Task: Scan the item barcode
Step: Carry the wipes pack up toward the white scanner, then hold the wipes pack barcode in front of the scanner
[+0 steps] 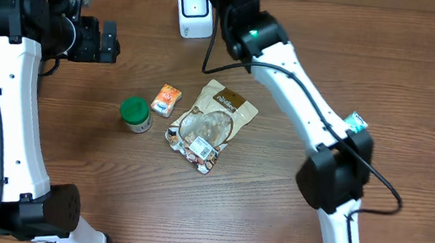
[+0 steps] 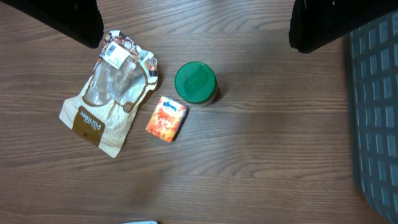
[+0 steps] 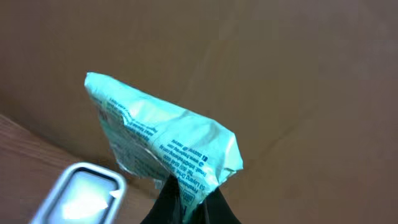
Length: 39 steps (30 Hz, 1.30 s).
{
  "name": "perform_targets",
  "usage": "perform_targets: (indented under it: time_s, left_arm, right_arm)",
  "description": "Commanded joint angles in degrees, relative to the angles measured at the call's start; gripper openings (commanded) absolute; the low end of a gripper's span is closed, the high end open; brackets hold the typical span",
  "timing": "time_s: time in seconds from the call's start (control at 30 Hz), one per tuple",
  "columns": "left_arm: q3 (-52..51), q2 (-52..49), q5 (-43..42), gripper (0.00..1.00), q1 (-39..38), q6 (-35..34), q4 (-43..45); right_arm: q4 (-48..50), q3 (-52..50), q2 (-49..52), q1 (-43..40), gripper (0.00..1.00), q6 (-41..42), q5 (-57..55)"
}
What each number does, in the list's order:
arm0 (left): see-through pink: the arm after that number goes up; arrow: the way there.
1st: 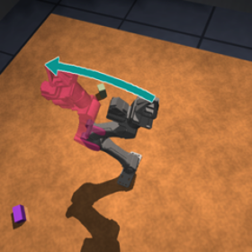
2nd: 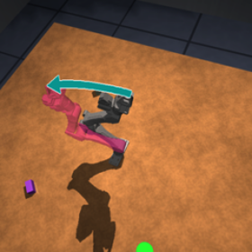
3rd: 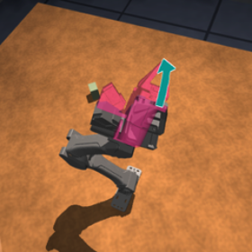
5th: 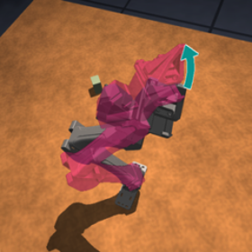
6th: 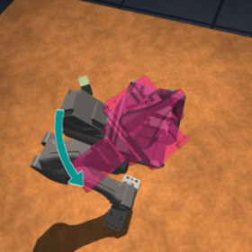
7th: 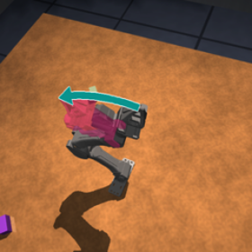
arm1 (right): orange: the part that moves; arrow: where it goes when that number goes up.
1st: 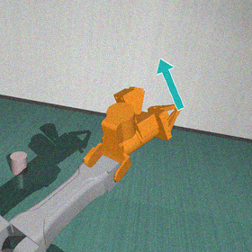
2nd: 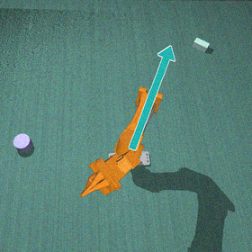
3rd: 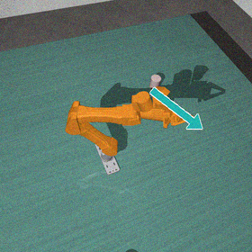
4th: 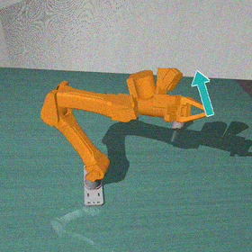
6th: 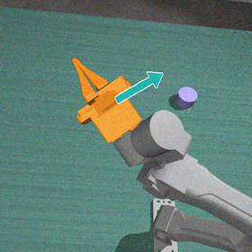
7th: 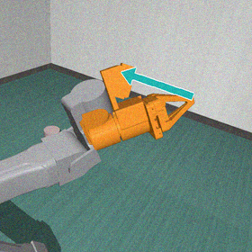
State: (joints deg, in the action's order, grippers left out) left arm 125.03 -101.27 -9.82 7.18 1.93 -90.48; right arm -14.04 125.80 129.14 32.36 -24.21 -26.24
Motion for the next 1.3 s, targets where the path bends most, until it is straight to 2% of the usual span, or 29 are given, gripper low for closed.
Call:
perform_targets:
  time_s: [0.0, 0.2, 0.37, 0.67, 1.0, 1.27]
  left_arm:
    - [0.26, 0.02, 0.17, 1.0, 0.02, 1.09, 0.13]
    - [0.26, 0.02, 0.15, 1.0, 0.02, 1.09, 0.13]
    - [0.26, 0.02, 0.15, 1.0, 0.02, 1.07, 0.13]
    - [0.26, 0.02, 0.15, 0.99, 0.02, 1.07, 0.13]
    - [0.24, 0.02, 0.15, 1.0, 0.02, 1.09, 0.13]
    - [0.26, 0.02, 0.15, 0.99, 0.02, 1.09, 0.13]
  right_arm:
    - [5.16, 1.75, 4.61, -0.07, 0.04, -18.43, -2.25]
    - [14.67, 1.75, 11.21, -0.04, 0.04, -31.41, -2.23]
    - [21.51, 1.7, 15.1, -0.07, 0.04, -33.57, -2.1]
    - [21.11, 1.66, 17.18, 0.11, 0.04, -36.5, -0.44]
    - [20.2, 1.66, 17.79, 0.28, 0.04, -51.25, 3.02]
    - [20.06, 1.66, 17.79, 1.64, 0.04, -54.71, 3.41]
